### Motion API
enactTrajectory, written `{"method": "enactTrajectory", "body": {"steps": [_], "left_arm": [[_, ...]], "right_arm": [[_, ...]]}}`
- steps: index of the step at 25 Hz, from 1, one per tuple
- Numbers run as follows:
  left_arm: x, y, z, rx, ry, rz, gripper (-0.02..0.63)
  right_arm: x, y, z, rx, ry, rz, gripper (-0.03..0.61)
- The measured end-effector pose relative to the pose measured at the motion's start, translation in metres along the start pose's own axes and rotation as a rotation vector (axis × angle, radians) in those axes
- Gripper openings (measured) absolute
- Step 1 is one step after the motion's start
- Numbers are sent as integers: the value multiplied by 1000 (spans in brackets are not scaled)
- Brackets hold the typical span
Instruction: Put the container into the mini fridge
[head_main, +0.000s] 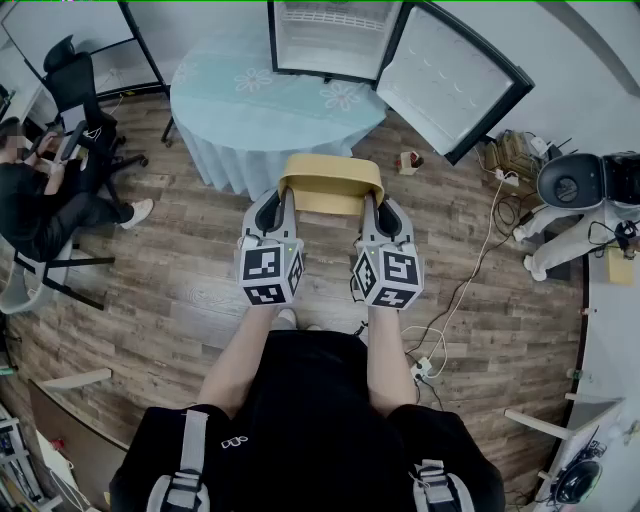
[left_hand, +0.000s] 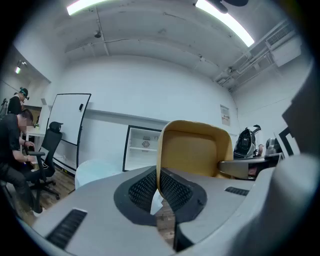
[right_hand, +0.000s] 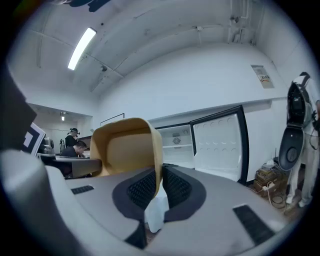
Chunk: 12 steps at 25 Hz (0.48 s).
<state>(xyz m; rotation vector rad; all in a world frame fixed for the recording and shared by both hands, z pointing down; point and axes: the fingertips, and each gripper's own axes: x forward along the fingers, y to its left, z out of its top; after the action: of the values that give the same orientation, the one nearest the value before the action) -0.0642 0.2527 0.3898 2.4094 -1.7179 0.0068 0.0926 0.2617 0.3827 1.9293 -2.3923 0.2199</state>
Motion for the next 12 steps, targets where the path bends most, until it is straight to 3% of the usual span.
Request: {"method": "enactTrajectory", "body": {"steps": [12], "left_arm": [[-8,30,5,-13,-4,11,17]], "right_arm": [[13,28,0,6,0,4,26]]}}
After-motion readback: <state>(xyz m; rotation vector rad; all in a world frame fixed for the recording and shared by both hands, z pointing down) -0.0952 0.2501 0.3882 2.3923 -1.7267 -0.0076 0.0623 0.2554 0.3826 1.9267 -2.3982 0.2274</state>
